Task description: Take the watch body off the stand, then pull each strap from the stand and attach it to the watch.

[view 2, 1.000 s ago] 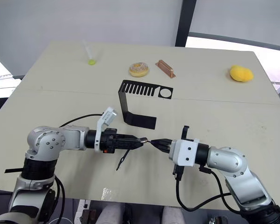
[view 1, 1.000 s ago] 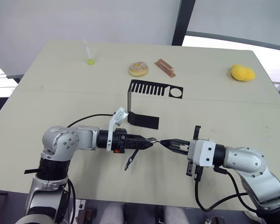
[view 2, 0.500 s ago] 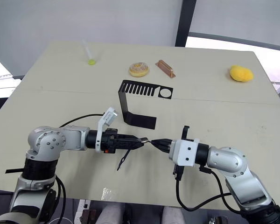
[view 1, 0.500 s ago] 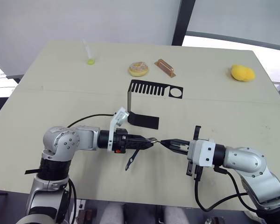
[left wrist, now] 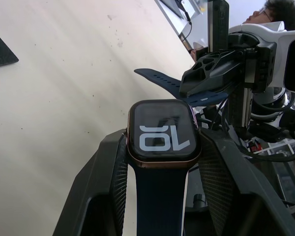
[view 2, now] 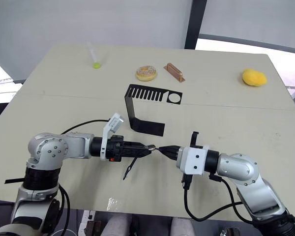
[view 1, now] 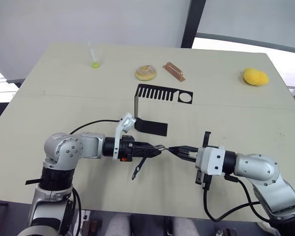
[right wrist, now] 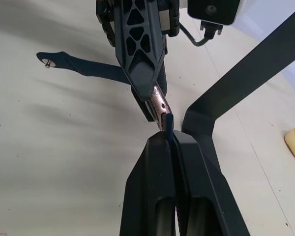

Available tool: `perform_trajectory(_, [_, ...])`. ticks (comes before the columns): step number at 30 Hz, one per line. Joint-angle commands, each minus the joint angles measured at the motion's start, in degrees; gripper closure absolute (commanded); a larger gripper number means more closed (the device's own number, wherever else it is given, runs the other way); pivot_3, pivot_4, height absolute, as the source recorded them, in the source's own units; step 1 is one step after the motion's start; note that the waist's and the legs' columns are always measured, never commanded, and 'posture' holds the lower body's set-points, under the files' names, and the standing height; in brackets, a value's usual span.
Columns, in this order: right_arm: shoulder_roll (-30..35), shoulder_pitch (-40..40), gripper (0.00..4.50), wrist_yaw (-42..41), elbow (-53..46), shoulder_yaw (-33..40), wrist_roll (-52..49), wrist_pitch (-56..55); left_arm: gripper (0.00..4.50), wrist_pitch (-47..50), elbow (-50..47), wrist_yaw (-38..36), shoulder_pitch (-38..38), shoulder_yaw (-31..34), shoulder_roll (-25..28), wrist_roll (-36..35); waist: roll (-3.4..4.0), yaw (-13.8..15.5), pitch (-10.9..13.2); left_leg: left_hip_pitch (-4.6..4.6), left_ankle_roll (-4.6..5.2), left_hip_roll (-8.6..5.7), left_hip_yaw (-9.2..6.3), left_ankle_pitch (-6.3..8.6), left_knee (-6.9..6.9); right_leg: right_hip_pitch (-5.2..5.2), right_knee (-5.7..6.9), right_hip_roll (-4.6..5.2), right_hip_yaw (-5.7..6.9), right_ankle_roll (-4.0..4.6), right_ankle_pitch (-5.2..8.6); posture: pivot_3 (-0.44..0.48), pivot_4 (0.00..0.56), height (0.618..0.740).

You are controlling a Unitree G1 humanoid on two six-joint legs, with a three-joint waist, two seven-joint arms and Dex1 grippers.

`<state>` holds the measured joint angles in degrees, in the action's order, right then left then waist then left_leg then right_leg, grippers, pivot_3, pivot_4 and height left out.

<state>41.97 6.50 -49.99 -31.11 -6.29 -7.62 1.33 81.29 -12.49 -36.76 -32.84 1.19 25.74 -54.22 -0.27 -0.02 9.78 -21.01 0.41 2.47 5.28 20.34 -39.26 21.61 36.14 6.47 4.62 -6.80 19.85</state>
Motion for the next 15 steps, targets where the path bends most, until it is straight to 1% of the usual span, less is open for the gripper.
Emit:
perform_trajectory(1, [-1.03,1.4,4.5,-0.19,-1.84,-1.59,-0.02,-0.95,2.91,0.29,-2.63,-0.55,-0.68,-1.07,-1.49,-2.04,0.0,0.0,0.0,0.0,0.0,0.0,0.0,0.0,0.0,0.0,0.0,0.0,0.0,0.0,0.0,0.0,0.15,0.74])
perform_trajectory(15, [-1.51,2.01,4.5,-0.29,-2.0,-2.08,1.69,-0.85,2.91,0.55,-2.69,-0.66,-0.89,-1.8,-1.15,-1.71,0.0,0.0,0.0,0.0,0.0,0.0,0.0,0.0,0.0,0.0,0.0,0.0,0.0,0.0,0.0,0.0,0.15,0.74])
